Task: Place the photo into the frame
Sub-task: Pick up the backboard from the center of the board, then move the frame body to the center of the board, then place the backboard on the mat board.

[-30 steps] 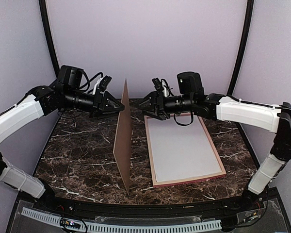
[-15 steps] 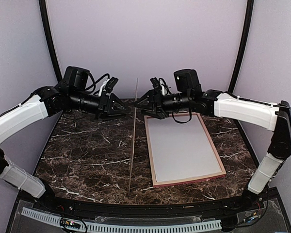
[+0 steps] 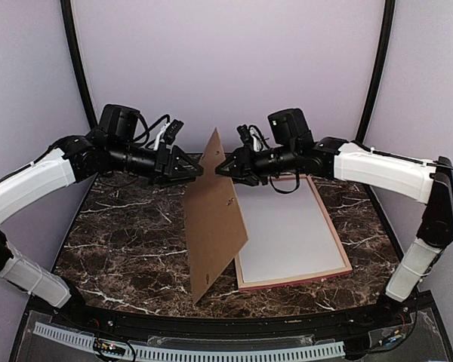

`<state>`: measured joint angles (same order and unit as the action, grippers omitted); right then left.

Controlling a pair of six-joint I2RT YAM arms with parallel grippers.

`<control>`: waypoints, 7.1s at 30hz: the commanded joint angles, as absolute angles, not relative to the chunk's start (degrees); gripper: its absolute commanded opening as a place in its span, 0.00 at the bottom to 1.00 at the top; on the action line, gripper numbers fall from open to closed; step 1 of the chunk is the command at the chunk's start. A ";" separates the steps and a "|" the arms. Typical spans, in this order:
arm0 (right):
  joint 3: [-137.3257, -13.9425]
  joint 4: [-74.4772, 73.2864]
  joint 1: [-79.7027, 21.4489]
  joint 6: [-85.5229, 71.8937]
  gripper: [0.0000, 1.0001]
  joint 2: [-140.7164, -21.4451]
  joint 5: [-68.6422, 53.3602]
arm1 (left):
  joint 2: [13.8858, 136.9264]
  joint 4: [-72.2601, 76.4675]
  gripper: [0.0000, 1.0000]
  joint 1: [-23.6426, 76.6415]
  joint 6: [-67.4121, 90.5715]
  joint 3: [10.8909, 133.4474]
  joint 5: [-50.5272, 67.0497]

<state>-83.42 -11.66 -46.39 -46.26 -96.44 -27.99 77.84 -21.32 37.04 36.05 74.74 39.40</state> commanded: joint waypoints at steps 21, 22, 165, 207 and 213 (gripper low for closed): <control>-72.33 -5.56 -44.21 -45.34 0.00 -103.50 -27.97 | 72.44 -20.75 0.49 37.11 32.75 51.53 17.39; -71.69 -4.69 -43.87 -45.49 0.00 -102.95 -28.49 | 72.26 -20.92 0.49 37.10 32.59 51.79 17.04; -32.74 16.24 -10.31 -56.41 0.00 -66.77 -50.50 | 94.21 -17.94 0.71 40.53 24.46 60.48 -0.18; -33.32 46.06 -23.20 -69.05 0.00 -90.13 -43.36 | 88.61 -22.33 0.82 36.12 23.20 61.24 -3.42; -32.77 45.44 -23.38 -68.04 0.00 -90.17 -42.42 | 88.79 -22.14 0.82 36.08 23.50 60.82 -2.97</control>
<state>-32.64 39.05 -22.90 -68.01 -90.45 -42.28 90.54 -20.58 36.25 23.92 61.80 -2.66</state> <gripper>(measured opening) 0.034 0.824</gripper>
